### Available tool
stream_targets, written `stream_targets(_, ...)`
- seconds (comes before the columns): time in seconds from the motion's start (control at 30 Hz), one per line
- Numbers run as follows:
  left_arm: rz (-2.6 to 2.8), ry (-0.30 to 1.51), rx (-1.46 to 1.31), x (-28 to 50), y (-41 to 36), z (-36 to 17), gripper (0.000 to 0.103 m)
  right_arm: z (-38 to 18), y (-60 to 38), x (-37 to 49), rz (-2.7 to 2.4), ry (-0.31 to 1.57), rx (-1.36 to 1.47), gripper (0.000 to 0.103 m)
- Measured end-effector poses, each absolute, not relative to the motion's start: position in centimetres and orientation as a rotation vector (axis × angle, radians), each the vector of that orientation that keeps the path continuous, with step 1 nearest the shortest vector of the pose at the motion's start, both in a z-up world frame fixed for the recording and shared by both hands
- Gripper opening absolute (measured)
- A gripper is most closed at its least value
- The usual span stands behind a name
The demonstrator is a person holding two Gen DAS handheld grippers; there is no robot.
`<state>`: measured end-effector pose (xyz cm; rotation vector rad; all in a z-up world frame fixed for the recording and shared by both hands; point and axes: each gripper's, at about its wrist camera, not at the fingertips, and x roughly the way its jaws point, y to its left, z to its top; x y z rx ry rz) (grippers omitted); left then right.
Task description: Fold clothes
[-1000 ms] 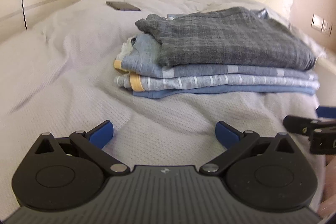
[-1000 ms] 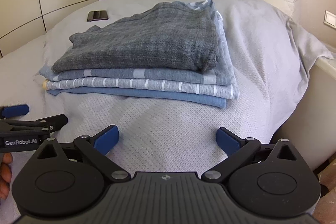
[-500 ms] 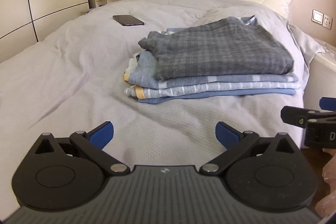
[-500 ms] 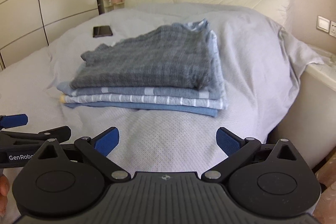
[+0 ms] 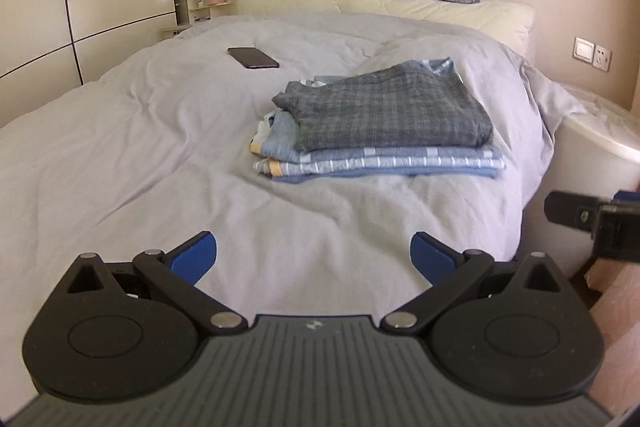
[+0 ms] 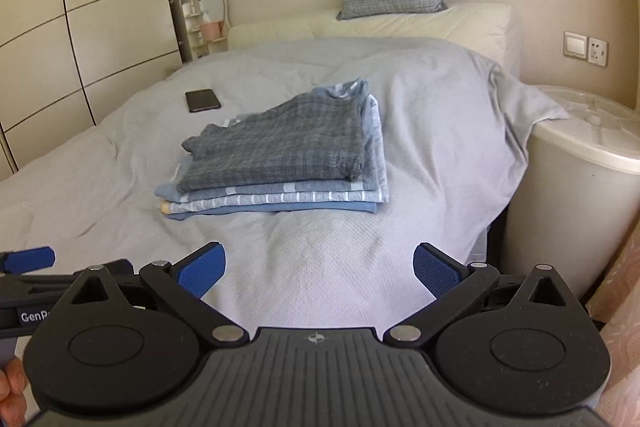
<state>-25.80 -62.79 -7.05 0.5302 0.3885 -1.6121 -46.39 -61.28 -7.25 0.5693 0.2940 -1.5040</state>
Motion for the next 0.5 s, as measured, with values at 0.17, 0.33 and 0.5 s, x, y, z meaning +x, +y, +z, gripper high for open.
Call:
stream_targets(0.17, -1.626, 0.4, 0.519, -24.8, -60.1, -6.3, 0.102, -6.1, -58.6, -45.8, -1.497, 0.276, 0.582, 0.103)
stream_targets(0.33, -1.637, 0.398, 0.504, -23.8, -57.9, -5.4, 0.102, -5.3, -56.5, -44.8, -1.488, 0.288, 0.582, 0.103)
stream_targets(0.5, -1.644, 0.392, 0.483, -23.4, -56.5, -4.5, 0.102, -4.7, -54.8, -43.7, -1.472, 0.313, 0.56, 0.103)
